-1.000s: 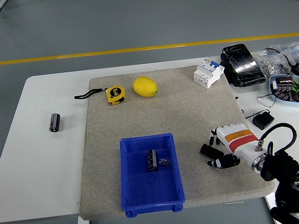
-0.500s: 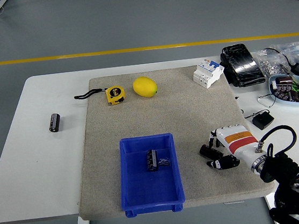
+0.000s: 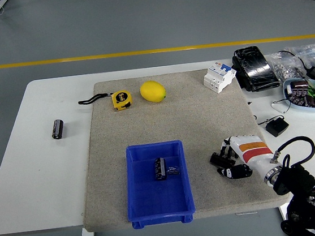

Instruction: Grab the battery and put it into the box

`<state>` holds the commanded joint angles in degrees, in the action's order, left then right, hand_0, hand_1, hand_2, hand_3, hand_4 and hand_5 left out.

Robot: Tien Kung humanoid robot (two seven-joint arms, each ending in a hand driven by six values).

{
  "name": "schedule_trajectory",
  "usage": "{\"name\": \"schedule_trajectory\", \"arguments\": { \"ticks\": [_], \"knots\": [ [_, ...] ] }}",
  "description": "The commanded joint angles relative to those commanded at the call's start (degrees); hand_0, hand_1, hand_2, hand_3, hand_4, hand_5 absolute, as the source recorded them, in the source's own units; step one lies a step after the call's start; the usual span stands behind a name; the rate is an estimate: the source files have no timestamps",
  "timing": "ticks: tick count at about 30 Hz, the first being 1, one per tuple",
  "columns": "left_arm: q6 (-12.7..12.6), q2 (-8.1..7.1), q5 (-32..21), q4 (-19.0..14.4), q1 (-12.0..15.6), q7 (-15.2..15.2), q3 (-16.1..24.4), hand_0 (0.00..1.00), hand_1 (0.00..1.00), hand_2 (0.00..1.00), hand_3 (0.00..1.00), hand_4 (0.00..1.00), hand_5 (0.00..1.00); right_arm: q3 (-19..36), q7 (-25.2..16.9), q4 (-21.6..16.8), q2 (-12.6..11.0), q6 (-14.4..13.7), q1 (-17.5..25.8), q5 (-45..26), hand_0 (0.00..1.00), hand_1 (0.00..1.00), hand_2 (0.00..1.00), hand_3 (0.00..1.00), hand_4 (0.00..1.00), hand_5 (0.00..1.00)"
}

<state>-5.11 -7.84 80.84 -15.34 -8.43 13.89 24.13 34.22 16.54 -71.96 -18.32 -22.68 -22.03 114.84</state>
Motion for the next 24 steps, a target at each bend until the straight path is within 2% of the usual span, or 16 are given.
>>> {"name": "schedule_trajectory", "arguments": {
  "ticks": [10,24],
  "knots": [
    [-0.01,-0.05,-0.19,0.02,-0.17,-0.14,-0.16,0.685,0.651,0.688,0.620,0.627,0.675,0.31,0.23,-0.36,-0.14,-1.32,-0.24,-1.42,0.340,0.371,0.433,0.461,0.762,0.002],
    [-0.18,-0.03,-0.72,0.06,-0.33,-0.29,-0.45,0.685,0.651,0.687,0.620,0.627,0.675,1.02,0.16,-0.94,-0.46,-1.77,-0.43,-2.44,0.349,0.374,0.434,0.461,0.762,0.002]
  ]
}}
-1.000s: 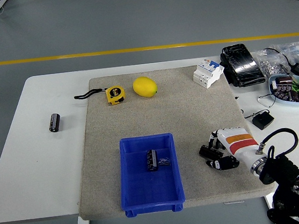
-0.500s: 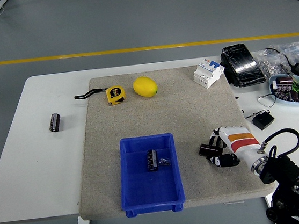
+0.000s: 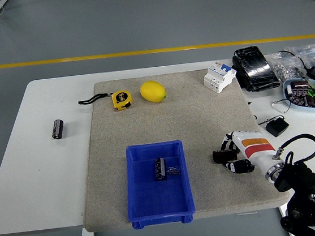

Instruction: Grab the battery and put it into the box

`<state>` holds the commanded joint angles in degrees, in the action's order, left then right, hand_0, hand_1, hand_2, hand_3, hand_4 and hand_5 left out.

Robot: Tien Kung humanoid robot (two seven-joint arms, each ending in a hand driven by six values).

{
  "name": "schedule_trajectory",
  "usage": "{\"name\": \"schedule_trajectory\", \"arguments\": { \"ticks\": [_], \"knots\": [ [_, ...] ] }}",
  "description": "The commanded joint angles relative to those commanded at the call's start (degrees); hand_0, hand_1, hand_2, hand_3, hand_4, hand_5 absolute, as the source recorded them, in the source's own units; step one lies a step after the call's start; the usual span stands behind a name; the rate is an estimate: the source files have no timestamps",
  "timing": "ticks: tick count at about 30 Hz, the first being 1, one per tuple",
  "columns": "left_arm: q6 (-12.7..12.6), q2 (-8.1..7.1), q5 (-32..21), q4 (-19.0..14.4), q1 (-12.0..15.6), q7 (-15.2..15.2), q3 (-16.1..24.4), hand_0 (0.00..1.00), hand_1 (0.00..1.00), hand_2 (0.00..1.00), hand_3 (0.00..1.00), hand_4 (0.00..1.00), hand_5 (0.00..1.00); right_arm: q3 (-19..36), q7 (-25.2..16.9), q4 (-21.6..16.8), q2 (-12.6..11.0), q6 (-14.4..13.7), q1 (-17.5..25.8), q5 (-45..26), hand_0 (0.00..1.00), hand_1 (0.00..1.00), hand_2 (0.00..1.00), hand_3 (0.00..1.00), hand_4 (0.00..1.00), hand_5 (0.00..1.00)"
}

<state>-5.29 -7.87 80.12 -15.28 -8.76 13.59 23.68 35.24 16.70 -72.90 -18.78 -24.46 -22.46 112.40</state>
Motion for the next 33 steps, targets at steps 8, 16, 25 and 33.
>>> {"name": "schedule_trajectory", "arguments": {
  "ticks": [8,16,25,33],
  "knots": [
    [-0.01,-0.06,-0.04,0.03,-0.05,-0.01,-0.03,0.684,0.651,0.687,0.620,0.627,0.675,0.41,0.24,-0.31,-0.41,0.58,-0.36,-0.88,0.357,0.376,0.434,0.463,0.760,0.002],
    [-0.08,-0.08,-0.10,0.05,-0.06,-0.02,-0.07,0.684,0.651,0.684,0.619,0.627,0.675,0.67,0.14,-0.71,-0.66,1.12,-0.55,-2.75,0.378,0.380,0.435,0.460,0.758,0.002],
    [-0.01,-0.13,-0.18,0.07,0.00,-0.02,-0.05,0.684,0.649,0.684,0.620,0.627,0.675,1.14,0.34,-0.17,-0.86,7.18,-0.69,-0.20,0.397,0.396,0.452,0.471,0.753,0.002],
    [0.13,-0.14,-0.05,0.05,0.06,0.03,0.05,0.684,0.646,0.684,0.620,0.627,0.675,1.22,-0.37,-1.02,-0.97,8.98,-0.84,0.11,0.433,0.438,0.518,0.521,0.864,0.033]
  ]
}}
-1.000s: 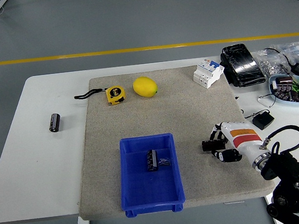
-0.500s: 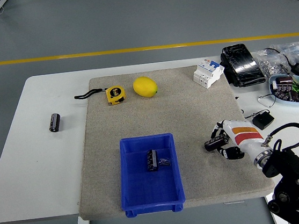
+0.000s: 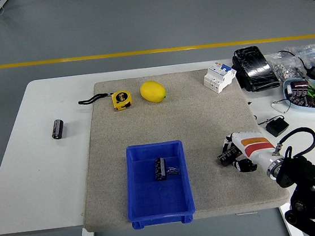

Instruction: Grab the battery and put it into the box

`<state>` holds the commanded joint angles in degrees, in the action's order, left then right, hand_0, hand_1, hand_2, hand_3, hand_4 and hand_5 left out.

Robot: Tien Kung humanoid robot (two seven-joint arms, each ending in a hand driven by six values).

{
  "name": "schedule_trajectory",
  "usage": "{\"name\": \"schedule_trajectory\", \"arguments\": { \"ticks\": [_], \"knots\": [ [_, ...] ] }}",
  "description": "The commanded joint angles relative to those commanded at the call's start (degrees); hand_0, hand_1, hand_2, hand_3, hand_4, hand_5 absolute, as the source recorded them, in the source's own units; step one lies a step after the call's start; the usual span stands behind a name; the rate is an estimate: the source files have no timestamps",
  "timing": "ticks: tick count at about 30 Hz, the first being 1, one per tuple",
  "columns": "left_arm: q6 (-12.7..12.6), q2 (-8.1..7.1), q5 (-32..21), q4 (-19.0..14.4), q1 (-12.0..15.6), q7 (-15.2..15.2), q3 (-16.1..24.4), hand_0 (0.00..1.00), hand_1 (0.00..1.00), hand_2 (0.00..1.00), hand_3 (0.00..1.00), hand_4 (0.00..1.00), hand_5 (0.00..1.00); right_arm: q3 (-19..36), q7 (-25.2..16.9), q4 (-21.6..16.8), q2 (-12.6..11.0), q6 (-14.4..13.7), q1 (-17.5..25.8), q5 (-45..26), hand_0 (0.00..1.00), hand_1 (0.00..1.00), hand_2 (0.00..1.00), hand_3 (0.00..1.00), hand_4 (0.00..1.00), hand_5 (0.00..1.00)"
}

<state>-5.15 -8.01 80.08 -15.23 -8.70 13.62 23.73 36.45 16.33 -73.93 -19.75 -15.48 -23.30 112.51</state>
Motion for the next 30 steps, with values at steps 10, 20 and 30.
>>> {"name": "schedule_trajectory", "arguments": {
  "ticks": [10,20,30],
  "knots": [
    [0.17,-0.09,0.34,0.02,0.20,0.15,0.27,0.683,0.646,0.685,0.620,0.627,0.675,-0.52,0.15,-0.59,-0.45,2.48,-0.59,-0.09,0.427,0.437,0.520,0.520,0.865,0.036],
    [0.19,-0.14,0.58,0.03,0.37,0.18,0.43,0.684,0.647,0.685,0.619,0.627,0.675,0.12,0.16,-1.74,-1.29,6.03,-0.86,1.38,0.436,0.447,0.543,0.545,0.872,0.042],
    [0.07,-0.18,0.46,0.07,0.18,0.12,0.34,0.684,0.645,0.684,0.620,0.627,0.675,0.95,-0.25,-3.15,-1.87,9.79,-1.47,1.11,0.460,0.479,0.599,0.617,0.905,0.065]
  ]
}}
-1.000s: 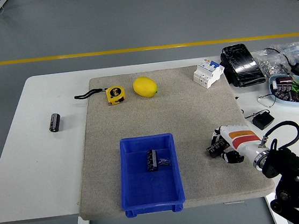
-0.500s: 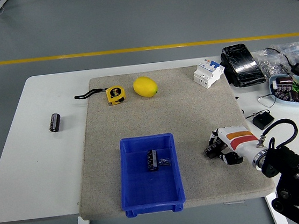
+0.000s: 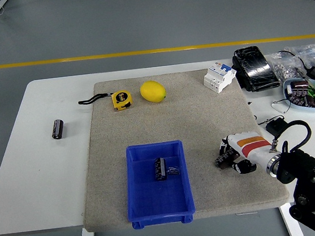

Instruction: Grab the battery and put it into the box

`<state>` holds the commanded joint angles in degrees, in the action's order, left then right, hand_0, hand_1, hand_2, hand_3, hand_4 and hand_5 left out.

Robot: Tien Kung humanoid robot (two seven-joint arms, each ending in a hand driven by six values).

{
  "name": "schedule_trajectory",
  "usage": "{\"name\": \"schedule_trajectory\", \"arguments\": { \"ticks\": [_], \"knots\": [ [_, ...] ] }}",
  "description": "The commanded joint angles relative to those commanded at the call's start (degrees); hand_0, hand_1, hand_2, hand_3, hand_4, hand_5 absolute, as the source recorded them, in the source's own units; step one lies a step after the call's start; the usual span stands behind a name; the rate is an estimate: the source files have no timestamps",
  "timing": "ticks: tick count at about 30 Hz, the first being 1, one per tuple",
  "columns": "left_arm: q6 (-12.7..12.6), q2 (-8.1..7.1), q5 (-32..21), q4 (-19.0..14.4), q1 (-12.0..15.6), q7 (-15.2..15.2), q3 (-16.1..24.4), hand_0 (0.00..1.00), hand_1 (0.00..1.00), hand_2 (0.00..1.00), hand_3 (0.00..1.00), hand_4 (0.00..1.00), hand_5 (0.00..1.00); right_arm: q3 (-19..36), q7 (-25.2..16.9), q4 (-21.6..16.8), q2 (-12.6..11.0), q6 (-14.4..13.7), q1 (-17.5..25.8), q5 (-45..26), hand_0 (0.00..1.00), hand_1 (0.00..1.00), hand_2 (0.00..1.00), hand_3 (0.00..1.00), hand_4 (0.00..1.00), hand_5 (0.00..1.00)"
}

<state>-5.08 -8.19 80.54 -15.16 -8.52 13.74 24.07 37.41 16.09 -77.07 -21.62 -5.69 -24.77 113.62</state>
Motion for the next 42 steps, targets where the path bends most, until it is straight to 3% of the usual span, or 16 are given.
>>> {"name": "schedule_trajectory", "arguments": {
  "ticks": [13,24,29,30,35,36,41,42],
  "knots": [
    [-0.27,0.02,-0.57,0.04,-0.22,-0.13,-0.33,0.684,0.645,0.685,0.620,0.627,0.675,1.33,1.07,-0.82,-0.56,4.35,-0.59,0.81,0.457,0.506,0.661,0.695,0.932,0.084],
    [-0.30,0.04,-0.62,0.04,-0.29,-0.09,-0.43,0.685,0.645,0.685,0.620,0.627,0.675,1.36,-0.28,-2.33,-0.75,4.55,-0.56,1.34,0.452,0.514,0.676,0.707,0.952,0.090],
    [-0.29,0.05,-0.68,0.03,-0.28,-0.09,-0.48,0.685,0.645,0.685,0.620,0.627,0.675,0.51,-1.47,-2.37,-0.80,3.05,-0.89,1.97,0.452,0.514,0.676,0.707,0.952,0.090],
    [-0.28,0.06,-0.63,0.03,-0.27,-0.08,-0.45,0.686,0.646,0.685,0.620,0.627,0.675,0.34,-1.66,-2.27,-0.78,2.67,-0.99,2.24,0.431,0.501,0.650,0.614,0.920,0.079],
    [-0.19,0.07,-0.61,0.00,-0.33,-0.05,-0.44,0.686,0.646,0.685,0.620,0.627,0.675,-0.45,-3.07,-1.37,-0.64,1.88,-1.50,4.05,0.431,0.501,0.650,0.614,0.920,0.079],
    [-0.19,0.07,-0.65,0.01,-0.36,-0.07,-0.47,0.685,0.646,0.685,0.620,0.627,0.675,-0.37,-3.20,-1.23,-0.61,2.09,-1.48,4.95,0.462,0.548,0.692,0.686,0.961,0.097],
    [-0.27,0.08,-0.76,0.01,-0.36,-0.10,-0.56,0.685,0.646,0.685,0.620,0.627,0.675,0.19,-3.61,-1.21,-0.83,3.91,-1.37,6.88,0.462,0.548,0.692,0.686,0.961,0.097],
    [-0.29,0.08,-0.78,0.02,-0.35,-0.10,-0.56,0.684,0.647,0.685,0.620,0.627,0.675,0.27,-3.71,-1.22,-0.92,4.29,-1.40,7.17,0.519,0.626,0.739,0.761,0.998,0.114]
  ]
}}
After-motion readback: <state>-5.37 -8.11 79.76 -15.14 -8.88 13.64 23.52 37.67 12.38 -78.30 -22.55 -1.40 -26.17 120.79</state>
